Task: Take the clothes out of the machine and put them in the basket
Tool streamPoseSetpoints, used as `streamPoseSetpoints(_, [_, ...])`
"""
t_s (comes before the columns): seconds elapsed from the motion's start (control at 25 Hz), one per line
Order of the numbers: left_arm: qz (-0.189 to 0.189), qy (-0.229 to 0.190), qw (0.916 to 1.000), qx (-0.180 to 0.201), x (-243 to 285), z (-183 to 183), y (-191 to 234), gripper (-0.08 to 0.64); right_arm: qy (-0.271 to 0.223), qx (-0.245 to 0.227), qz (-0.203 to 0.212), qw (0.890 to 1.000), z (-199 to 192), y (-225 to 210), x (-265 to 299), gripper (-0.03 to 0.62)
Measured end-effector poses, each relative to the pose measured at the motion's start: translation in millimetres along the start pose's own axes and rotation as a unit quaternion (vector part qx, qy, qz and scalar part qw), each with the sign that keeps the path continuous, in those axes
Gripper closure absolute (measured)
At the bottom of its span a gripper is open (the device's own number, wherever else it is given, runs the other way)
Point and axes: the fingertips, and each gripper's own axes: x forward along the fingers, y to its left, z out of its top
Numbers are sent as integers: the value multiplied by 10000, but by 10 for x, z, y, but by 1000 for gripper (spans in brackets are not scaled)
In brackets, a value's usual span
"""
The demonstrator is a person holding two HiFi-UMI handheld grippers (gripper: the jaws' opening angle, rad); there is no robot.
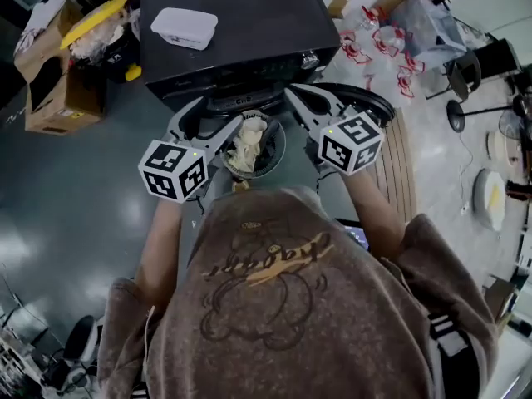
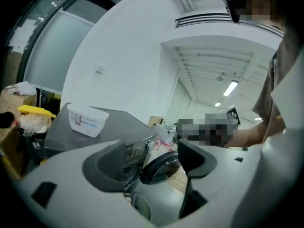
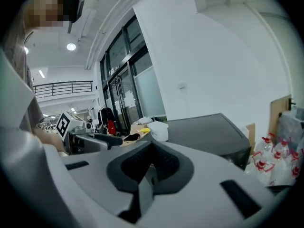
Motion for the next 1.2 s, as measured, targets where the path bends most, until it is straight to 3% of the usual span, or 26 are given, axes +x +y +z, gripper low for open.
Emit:
streamPoseSetpoints(0.12, [-115, -83, 9996, 257, -21, 168, 31, 226, 59, -105, 42, 9999, 96, 109, 37, 595])
streamPoseSetpoints(0.24, [-205, -175, 9986, 448, -28, 306, 23, 282, 293, -309, 151, 9990, 74, 167, 41, 595])
streamPoseSetpoints(0.44, [-94, -608, 9974, 367, 5, 449, -48, 531, 182, -431, 239, 9986, 88, 10, -39, 595])
streamPoseSetpoints(0.48, [-66, -664, 9971, 356, 14, 451, -59, 546, 88, -397, 222, 9989, 115, -37, -56, 595])
streamPoseSetpoints(0.8, [-57, -688, 9971, 329, 209, 320, -225, 554, -211, -397, 213, 9988, 228, -308, -240, 595])
streamPoseSetpoints(1.2, [222, -639, 9973, 282, 272, -60, -213, 554, -69, -286, 391, 9988, -200, -283, -277, 595])
